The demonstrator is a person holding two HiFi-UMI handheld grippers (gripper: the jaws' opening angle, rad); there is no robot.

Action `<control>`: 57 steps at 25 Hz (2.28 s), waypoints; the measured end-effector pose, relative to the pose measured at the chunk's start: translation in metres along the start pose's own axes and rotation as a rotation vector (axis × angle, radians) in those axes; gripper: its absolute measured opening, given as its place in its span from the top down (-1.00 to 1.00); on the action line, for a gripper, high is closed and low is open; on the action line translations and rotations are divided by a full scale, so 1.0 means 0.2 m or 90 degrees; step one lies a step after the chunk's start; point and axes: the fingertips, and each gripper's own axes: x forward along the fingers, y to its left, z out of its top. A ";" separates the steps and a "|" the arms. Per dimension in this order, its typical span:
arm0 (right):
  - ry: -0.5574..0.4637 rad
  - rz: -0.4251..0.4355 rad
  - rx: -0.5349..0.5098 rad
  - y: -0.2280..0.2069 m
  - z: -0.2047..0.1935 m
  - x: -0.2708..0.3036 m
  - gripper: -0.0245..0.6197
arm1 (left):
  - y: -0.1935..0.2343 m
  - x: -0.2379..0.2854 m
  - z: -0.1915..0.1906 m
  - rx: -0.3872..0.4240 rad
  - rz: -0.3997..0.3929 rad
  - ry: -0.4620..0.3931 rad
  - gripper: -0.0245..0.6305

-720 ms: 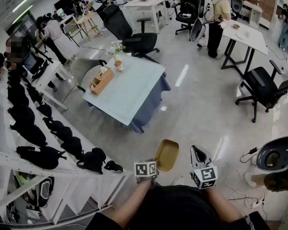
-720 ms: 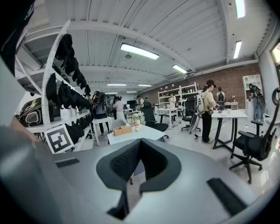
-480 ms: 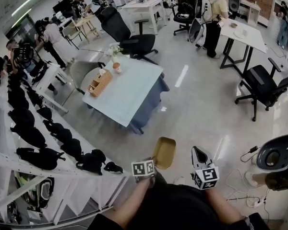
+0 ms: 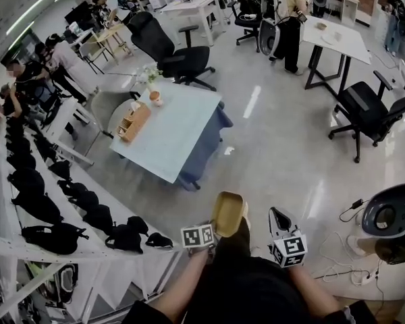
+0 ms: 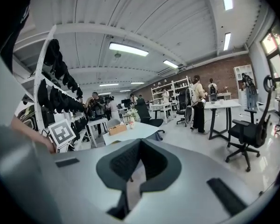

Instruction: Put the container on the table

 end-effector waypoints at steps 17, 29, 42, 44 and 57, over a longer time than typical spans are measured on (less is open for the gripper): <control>0.053 -0.029 0.031 -0.45 0.23 0.65 0.93 | 0.11 0.53 0.68 -0.043 -0.024 0.016 0.88; 0.082 -0.011 -0.041 -0.61 0.62 1.42 0.93 | 0.44 0.80 1.42 -0.076 -0.009 -0.004 0.88; 0.115 0.048 -0.079 -0.50 0.76 1.93 0.93 | 0.79 0.82 1.73 -0.155 0.024 -0.053 0.88; 0.111 0.072 -0.079 -0.44 0.80 2.01 0.93 | 0.84 0.79 1.71 -0.182 0.036 -0.062 0.88; 0.119 0.270 -0.127 -0.10 0.97 2.56 0.93 | 1.12 0.66 1.68 -0.335 0.134 -0.130 0.88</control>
